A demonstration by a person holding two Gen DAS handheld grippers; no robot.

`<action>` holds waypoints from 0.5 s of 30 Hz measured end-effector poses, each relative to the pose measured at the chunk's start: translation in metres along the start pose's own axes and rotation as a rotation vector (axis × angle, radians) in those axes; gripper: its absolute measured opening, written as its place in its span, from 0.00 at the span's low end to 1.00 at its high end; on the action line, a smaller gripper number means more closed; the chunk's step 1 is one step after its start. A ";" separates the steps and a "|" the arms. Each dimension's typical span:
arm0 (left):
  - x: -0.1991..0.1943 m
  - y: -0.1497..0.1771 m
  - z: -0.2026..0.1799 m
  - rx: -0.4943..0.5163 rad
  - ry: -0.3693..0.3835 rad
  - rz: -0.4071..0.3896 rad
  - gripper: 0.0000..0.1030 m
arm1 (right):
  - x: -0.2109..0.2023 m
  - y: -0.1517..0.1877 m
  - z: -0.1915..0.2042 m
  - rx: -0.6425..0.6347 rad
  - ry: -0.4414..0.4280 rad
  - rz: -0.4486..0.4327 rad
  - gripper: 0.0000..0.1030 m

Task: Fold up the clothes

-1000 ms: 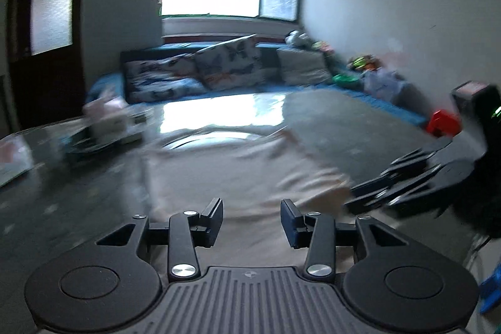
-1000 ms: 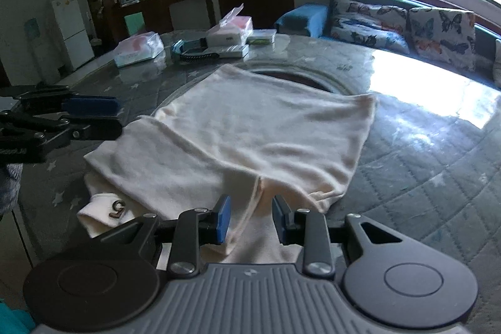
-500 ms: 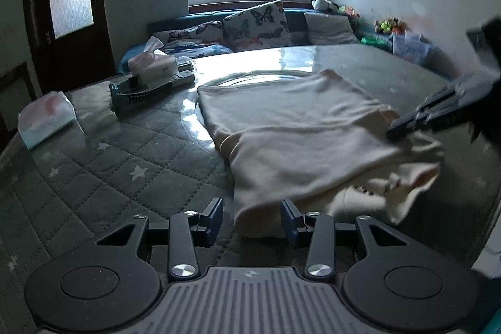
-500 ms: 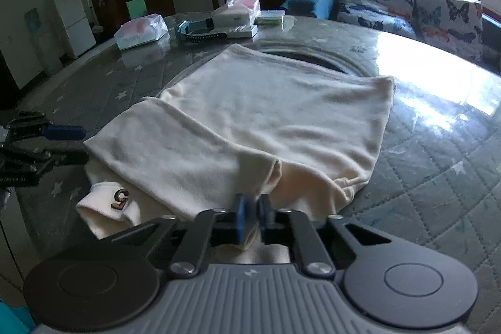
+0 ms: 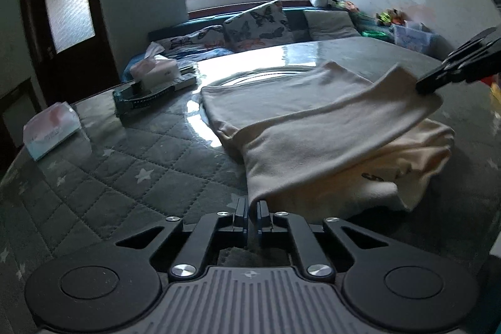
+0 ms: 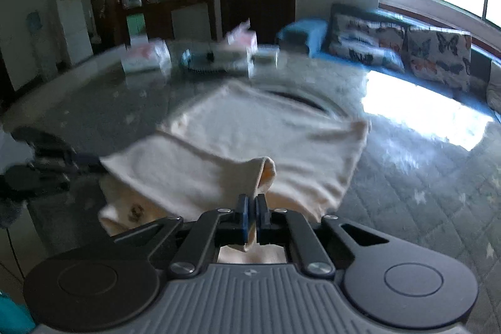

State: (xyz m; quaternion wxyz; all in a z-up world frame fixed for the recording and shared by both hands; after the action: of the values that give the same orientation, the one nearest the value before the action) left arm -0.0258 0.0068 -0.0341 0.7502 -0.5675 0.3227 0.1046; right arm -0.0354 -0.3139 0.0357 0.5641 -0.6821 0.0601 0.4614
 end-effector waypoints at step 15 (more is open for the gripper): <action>-0.011 -0.041 0.022 -0.027 0.017 -0.037 0.10 | 0.026 0.002 -0.021 0.053 0.006 0.025 0.15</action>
State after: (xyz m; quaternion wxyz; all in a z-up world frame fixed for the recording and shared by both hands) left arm -0.0044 0.0156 0.0077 0.7417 -0.5843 0.3169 0.0901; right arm -0.0102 -0.3206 0.0145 0.5760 -0.6673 0.0826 0.4649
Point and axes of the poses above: each gripper's, at about its wrist camera, not at the fingertips, and x roughly the way its jaws point, z to its left, y to its underside, the point moved 9 cm from there along x, roughly the way its jaws point, and after that the axes turned 2 degrees about x, right-handed, at the moved point
